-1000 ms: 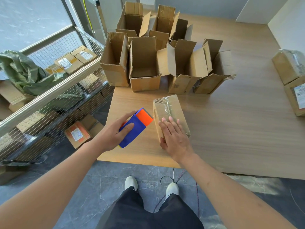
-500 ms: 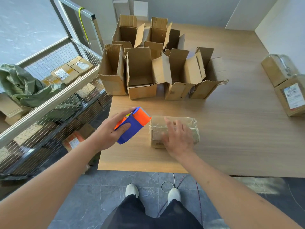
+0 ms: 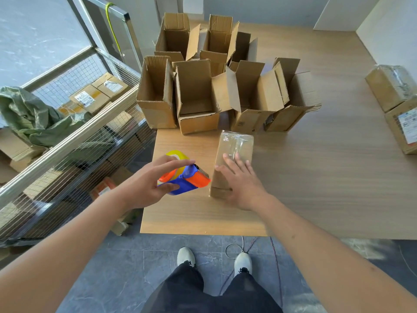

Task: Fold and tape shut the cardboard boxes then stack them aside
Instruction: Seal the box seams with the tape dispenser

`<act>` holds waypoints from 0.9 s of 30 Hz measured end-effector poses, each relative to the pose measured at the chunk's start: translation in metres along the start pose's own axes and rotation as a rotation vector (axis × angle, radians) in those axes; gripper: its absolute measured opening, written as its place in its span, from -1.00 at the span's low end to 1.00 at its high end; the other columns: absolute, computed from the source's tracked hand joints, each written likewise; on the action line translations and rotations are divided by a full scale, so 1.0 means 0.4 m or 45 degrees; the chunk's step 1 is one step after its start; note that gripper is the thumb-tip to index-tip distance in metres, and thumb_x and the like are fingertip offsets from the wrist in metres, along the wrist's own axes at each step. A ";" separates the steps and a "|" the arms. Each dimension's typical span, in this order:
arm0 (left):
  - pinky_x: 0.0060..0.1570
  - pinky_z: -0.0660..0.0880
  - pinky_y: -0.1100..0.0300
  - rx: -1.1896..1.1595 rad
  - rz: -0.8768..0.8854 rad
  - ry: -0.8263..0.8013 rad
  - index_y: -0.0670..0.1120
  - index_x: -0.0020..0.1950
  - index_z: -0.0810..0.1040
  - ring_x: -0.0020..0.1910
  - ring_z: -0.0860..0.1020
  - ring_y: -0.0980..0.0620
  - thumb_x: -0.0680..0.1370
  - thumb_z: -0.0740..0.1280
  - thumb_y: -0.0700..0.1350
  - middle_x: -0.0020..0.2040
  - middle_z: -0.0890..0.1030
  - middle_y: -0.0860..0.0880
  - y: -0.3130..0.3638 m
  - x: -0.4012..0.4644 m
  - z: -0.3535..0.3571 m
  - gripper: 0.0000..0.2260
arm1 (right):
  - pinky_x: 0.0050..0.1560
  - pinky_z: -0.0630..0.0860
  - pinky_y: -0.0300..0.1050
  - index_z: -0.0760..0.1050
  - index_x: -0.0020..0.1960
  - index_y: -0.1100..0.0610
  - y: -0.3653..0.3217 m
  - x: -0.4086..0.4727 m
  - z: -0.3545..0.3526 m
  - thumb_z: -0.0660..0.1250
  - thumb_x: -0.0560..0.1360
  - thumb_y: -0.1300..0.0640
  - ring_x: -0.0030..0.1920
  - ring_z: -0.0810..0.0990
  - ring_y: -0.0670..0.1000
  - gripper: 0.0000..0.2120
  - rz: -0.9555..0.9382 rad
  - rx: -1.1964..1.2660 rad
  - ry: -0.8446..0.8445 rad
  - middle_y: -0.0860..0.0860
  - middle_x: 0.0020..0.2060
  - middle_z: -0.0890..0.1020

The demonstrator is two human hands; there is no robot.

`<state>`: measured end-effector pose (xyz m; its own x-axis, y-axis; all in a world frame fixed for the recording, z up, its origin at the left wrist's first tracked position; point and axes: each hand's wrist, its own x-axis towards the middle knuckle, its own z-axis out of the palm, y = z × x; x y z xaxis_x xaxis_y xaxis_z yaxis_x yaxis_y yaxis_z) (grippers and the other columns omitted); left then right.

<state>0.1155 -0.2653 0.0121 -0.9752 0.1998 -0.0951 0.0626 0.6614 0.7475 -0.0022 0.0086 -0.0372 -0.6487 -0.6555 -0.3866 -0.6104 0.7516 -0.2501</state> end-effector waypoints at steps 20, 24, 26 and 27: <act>0.27 0.44 -0.02 0.082 0.055 -0.143 0.36 0.49 0.34 0.29 0.43 0.03 0.57 0.44 -0.25 0.32 0.41 0.15 0.094 0.013 0.045 -0.33 | 0.14 0.64 0.01 0.69 0.00 0.17 -0.001 -0.079 -0.107 0.60 0.41 0.17 -0.02 0.71 0.08 -0.79 -0.142 1.549 -0.061 0.20 -0.08 0.74; 0.30 0.42 -0.05 0.094 0.054 -0.166 0.39 0.49 0.33 0.33 0.42 0.01 0.58 0.43 -0.25 0.33 0.40 0.15 0.110 0.015 0.052 -0.32 | 0.19 0.62 0.06 0.70 0.00 0.19 0.009 -0.088 -0.105 0.59 0.43 0.17 -0.02 0.70 0.08 -0.82 -0.138 1.551 -0.064 0.24 -0.05 0.72; 0.28 0.43 -0.06 0.099 0.053 -0.177 0.39 0.49 0.32 0.31 0.43 0.02 0.58 0.43 -0.24 0.33 0.40 0.16 0.116 0.016 0.055 -0.32 | 0.17 0.62 0.04 0.69 0.02 0.24 0.012 -0.093 -0.103 0.55 0.49 0.14 -0.06 0.68 0.06 -0.81 -0.112 1.578 -0.042 0.28 -0.05 0.71; 0.28 0.43 -0.06 0.098 0.051 -0.182 0.39 0.49 0.32 0.31 0.43 0.02 0.58 0.43 -0.23 0.33 0.40 0.16 0.119 0.017 0.056 -0.32 | 0.18 0.63 0.06 0.67 0.04 0.27 0.012 -0.097 -0.103 0.51 0.53 0.12 -0.07 0.67 0.07 -0.79 -0.090 1.598 -0.034 0.27 -0.06 0.71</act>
<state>0.1166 -0.2163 0.0325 -0.9317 0.3245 -0.1632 0.1223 0.7032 0.7004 0.0014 0.0346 0.0134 -0.6140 -0.7064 -0.3521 0.2183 0.2767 -0.9358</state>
